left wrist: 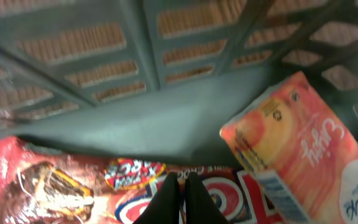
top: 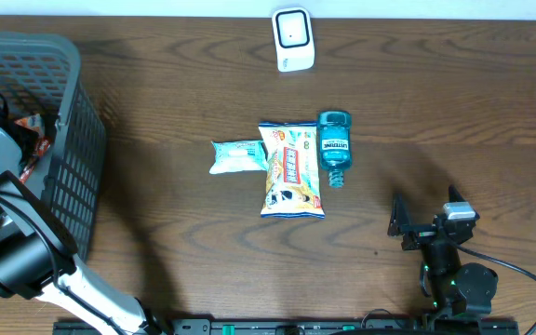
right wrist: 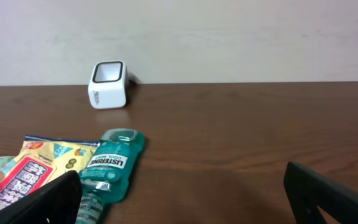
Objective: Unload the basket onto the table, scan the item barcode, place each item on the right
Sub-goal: 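Lower the left gripper onto the orange packet and close on it, then lift the orange packet up out of the basket with the left gripper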
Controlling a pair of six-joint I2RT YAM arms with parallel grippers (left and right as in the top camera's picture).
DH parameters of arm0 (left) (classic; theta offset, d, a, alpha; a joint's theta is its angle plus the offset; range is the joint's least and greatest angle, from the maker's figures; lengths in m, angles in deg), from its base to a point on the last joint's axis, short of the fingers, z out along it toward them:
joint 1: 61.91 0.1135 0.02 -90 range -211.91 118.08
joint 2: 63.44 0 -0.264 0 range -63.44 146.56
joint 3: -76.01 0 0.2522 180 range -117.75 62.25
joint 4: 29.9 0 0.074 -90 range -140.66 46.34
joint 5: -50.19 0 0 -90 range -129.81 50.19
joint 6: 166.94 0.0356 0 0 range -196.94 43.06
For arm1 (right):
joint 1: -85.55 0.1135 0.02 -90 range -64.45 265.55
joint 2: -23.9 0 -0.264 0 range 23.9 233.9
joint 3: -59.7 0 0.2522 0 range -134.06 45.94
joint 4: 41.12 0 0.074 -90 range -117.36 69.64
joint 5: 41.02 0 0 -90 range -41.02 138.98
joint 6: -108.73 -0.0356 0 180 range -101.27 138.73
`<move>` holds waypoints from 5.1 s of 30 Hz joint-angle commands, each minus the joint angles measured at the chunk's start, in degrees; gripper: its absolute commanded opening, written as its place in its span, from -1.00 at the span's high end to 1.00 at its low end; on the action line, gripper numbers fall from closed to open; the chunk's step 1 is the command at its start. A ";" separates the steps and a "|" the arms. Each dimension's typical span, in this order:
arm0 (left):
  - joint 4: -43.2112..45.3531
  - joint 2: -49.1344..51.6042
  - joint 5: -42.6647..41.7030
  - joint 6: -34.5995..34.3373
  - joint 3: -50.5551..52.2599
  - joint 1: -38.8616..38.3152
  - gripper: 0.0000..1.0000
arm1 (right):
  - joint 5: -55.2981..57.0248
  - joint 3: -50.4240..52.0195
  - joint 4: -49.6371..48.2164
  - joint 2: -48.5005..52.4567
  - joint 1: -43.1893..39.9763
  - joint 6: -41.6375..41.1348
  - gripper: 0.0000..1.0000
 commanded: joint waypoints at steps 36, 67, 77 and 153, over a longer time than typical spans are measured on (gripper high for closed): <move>-0.76 -11.34 -2.73 10.86 0.92 0.02 0.85 | 0.00 0.04 0.22 -0.35 0.04 -0.37 -0.99; -6.01 5.27 -2.36 10.21 1.46 1.68 0.85 | 0.00 0.04 0.22 -0.35 0.04 -0.37 -0.99; -16.35 3.52 -2.58 4.74 1.46 1.70 0.85 | 0.00 0.04 0.22 -0.35 0.04 -0.37 -0.98; -21.22 3.02 -13.70 47.74 4.52 7.63 -0.96 | 0.00 0.04 0.22 -0.35 0.04 -0.37 -0.99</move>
